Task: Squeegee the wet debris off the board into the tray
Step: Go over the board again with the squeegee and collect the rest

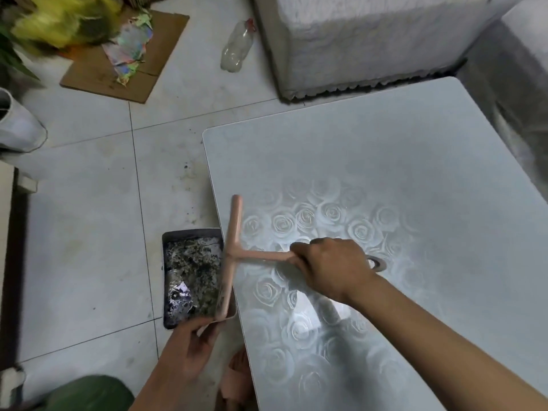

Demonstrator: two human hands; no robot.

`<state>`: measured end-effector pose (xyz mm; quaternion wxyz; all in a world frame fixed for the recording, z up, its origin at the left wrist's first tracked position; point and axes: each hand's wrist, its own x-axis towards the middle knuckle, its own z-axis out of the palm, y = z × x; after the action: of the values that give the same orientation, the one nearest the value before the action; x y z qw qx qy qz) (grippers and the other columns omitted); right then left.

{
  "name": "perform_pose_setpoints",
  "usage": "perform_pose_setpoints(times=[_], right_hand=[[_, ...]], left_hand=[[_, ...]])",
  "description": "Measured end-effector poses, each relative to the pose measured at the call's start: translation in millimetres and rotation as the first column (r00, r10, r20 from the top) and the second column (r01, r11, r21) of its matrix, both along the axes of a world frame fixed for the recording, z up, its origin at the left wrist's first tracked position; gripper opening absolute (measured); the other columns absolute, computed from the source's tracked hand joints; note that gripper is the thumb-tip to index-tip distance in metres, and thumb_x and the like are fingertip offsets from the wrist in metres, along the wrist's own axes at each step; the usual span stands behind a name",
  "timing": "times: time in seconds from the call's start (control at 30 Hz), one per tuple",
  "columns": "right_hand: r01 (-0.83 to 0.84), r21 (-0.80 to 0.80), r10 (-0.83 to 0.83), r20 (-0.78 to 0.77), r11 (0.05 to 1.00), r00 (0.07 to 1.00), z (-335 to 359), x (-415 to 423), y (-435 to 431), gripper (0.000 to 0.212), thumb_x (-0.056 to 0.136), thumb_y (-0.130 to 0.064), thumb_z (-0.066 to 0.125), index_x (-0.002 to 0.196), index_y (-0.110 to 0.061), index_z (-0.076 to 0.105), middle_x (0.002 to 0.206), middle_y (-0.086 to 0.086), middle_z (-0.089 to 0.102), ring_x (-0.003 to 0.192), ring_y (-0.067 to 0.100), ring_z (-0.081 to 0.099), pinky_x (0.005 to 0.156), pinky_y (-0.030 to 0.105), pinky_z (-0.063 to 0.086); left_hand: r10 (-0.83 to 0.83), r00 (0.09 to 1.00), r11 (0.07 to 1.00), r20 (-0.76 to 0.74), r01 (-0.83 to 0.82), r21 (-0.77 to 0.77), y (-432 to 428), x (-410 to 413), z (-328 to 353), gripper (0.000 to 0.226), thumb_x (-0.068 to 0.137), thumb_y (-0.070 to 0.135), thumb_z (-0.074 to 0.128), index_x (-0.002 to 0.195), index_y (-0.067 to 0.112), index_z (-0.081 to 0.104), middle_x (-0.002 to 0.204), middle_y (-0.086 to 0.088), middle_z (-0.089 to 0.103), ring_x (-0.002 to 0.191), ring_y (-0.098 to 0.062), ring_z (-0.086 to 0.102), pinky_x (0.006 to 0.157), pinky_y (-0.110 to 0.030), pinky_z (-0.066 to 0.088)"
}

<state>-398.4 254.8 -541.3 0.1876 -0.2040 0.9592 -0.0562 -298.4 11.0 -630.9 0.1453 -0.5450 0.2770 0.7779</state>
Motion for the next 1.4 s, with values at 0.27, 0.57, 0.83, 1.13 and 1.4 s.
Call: perform_pose_setpoints(times=[0.27,0.57,0.83,1.13,1.4], right_hand=[[0.059,0.171,-0.044,-0.091,0.983,0.995,42.5,-15.5,60.9,0.038,0.096,-0.056,0.024,0.105,-0.032,0.052,0.084,-0.007,0.061,0.081,0.019,0.063,0.057,0.030,0.034],[0.083,0.072,-0.076,-0.100,0.994,0.992,25.7,-1.8,7.3,0.032,0.097,-0.051,0.025,0.112,-0.032,0.047,0.086,-0.005,0.059,0.080,0.023,0.062,0.056,0.032,0.033],[0.512,0.083,-0.509,-0.052,0.855,0.859,55.8,74.2,187.1,0.025,0.078,-0.079,0.024,0.100,-0.082,0.035,0.086,-0.027,0.068,0.082,0.008,0.069,0.065,0.033,0.055],[0.118,0.154,-0.122,0.015,0.981,0.992,10.6,-14.8,75.0,0.041,0.095,-0.056,0.021,0.133,-0.049,0.034,0.079,-0.007,0.058,0.078,0.020,0.063,0.059,0.031,0.044],[-0.098,0.103,0.103,-0.042,0.990,0.994,10.4,-60.4,-46.5,0.029,0.096,-0.027,0.041,0.125,-0.029,0.041,0.087,0.005,0.056,0.078,0.030,0.061,0.056,0.031,0.028]], left_hand=[[0.033,0.998,0.999,0.045,-0.032,-0.033,-2.8,-5.7,-6.3,0.041,0.081,-0.020,0.037,0.099,0.010,0.059,0.078,-0.006,0.072,0.077,-0.027,0.066,0.068,-0.039,0.052],[0.038,0.999,0.999,0.003,-0.038,-0.035,-1.0,-7.0,-8.7,0.043,0.078,-0.022,0.036,0.081,0.007,0.067,0.068,-0.006,0.072,0.057,-0.023,0.069,0.064,-0.040,0.054],[0.059,0.993,0.997,0.100,-0.063,0.039,-6.4,-14.9,-6.8,0.025,0.084,-0.016,0.039,0.086,0.000,0.058,0.064,-0.010,0.070,0.084,-0.028,0.060,0.061,-0.036,0.056],[0.065,0.992,0.996,0.105,-0.071,0.057,-8.3,-34.8,-11.0,0.024,0.084,-0.016,0.038,0.092,-0.001,0.056,0.087,-0.017,0.067,0.093,-0.032,0.057,0.068,-0.039,0.053],[0.065,0.995,0.996,0.080,-0.069,0.054,-8.6,-37.0,-14.2,0.024,0.084,-0.017,0.038,0.085,-0.003,0.058,0.066,-0.014,0.070,0.080,-0.030,0.064,0.066,-0.037,0.056]])
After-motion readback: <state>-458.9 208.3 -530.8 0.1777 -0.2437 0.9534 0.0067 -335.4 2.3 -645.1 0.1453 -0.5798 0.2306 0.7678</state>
